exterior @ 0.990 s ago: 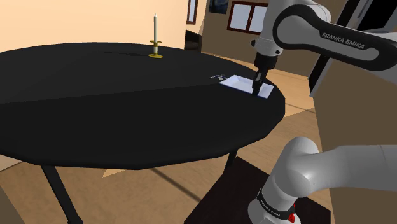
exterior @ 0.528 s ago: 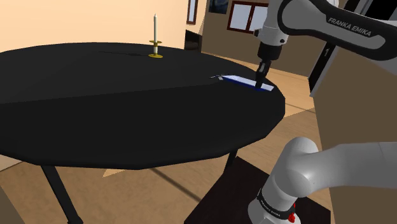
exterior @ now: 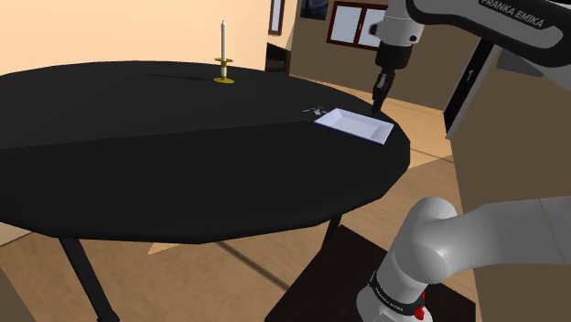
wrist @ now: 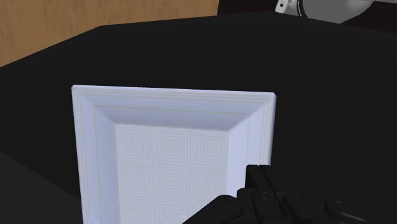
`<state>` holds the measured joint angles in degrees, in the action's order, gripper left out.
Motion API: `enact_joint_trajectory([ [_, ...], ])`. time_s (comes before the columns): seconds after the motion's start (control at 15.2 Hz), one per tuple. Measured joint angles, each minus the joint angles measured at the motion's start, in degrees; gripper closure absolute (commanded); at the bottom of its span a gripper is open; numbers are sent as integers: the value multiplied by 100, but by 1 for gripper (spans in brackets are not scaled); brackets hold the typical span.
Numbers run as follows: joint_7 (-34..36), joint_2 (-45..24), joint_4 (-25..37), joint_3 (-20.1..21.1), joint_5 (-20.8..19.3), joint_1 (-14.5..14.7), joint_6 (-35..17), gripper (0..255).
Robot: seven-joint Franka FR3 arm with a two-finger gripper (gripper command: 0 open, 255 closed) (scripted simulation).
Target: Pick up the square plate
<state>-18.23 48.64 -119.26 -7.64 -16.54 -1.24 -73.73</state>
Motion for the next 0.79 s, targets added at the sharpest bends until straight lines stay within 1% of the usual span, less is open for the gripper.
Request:
enact_joint_trajectory([
  [0.07,0,0,1,0,0,0,0,0],
  [0.13,0,0,0,0,0,0,0,0],
  [0.53,176,464,-976,54,-28,14,-495,0],
  [0.79,228,621,-1353,26,-54,10,-714,0],
])
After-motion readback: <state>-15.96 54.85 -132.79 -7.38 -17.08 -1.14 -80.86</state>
